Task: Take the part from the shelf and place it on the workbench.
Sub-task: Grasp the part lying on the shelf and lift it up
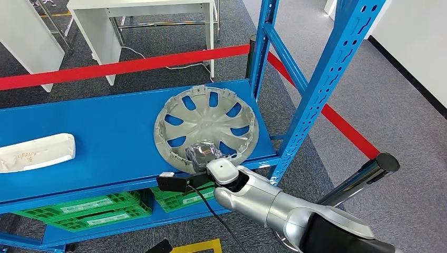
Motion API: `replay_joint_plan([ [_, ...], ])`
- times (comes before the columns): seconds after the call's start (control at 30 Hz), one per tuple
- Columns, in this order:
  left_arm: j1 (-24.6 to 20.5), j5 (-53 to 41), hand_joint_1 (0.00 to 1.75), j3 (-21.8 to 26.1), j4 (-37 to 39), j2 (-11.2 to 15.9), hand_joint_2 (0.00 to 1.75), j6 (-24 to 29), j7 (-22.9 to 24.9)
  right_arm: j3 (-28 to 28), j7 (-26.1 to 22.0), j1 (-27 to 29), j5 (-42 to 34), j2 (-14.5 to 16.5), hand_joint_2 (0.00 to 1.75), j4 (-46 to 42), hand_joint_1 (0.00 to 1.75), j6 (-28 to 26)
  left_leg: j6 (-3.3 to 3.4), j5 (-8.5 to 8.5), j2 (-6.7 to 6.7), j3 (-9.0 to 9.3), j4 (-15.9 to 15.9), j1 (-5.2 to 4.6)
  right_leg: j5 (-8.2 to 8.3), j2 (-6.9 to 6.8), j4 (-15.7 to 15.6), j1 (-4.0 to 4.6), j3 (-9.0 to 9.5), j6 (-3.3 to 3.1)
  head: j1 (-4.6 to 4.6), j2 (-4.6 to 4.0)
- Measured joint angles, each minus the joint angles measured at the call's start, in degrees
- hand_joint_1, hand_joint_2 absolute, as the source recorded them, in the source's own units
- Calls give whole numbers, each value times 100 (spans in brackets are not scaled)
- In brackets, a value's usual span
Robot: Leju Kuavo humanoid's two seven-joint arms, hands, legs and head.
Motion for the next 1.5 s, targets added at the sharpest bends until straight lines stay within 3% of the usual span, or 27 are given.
replay_joint_plan([
  [0.53,23,8,0,0,30,0,0,-2,-61,15,-38,19,15,-15,175,-3,175,-180,0,0,0,0,0,0,0,-1,0,0,0,0,0,0],
  [0.83,70,42,0,14,45,-1,0,55,-160,-89,-256,151,-154,-110,175,-270,175,-881,0,0,0,0,0,0,0,0,0,0,-1,0,0,0],
  [1.23,250,206,0,100,90,-1,0,459,-539,-1148,-1272,1096,-1880,-567,175,-2044,175,-2305,-4,-5,1,0,0,0,-2,1,-2,0,-4,-2,-1,0],
  [1.5,341,245,0,144,133,-5,0,690,-846,-1877,-1883,1732,-2605,-964,175,-3708,175,-2702,-6,-8,1,-1,0,0,-3,2,-3,-1,-4,-4,1,0],
])
